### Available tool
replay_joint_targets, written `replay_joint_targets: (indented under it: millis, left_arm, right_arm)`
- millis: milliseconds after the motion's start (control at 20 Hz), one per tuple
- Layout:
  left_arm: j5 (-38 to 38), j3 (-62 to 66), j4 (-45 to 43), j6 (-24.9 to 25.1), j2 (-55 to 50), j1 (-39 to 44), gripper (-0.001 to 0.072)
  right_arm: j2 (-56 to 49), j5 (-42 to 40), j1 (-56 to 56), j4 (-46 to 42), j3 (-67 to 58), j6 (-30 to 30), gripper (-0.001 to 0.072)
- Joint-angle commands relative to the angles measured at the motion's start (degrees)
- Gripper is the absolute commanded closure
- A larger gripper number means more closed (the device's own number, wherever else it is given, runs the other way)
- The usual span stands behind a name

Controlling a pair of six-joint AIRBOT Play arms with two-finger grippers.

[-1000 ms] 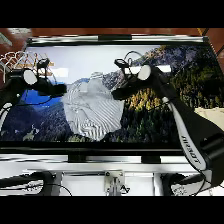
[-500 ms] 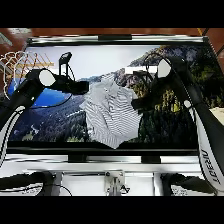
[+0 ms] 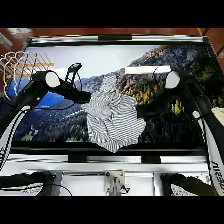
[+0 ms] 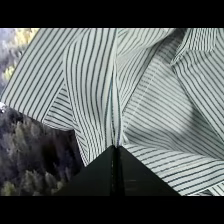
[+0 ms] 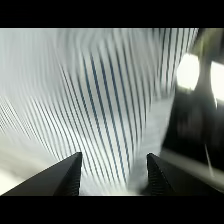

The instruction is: Fold the shirts.

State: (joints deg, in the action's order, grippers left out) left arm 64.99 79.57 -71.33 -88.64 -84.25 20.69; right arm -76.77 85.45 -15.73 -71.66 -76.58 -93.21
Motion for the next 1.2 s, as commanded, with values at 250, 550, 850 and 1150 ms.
replay_joint_targets:
  millis: [250, 550, 850, 1150]
  left_arm:
    - [1.7, 0.04, 0.85, 1.27, -0.04, 0.37, 0.0654]
    - [1.64, 0.04, 0.85, 3.41, -0.04, 0.55, 0.0654]
    - [-0.76, 0.07, 0.87, 3.8, -0.04, 0.66, 0.0654]
    - [-1.36, 0.07, 0.81, 3.82, -0.04, 0.63, 0.0654]
  right_arm:
    - [-21.73, -27.89, -5.44, 6.4, -20.48, -7.02, 0.0116]
    - [-37.27, -14.64, -8.79, 0.42, -31.85, -10.25, 0.0096]
    - [-39.6, -15.54, -8.81, 0.24, -31.85, -14.25, 0.0109]
    - [-39.98, -13.94, -8.79, 1.27, -31.87, -16.06, 0.0609]
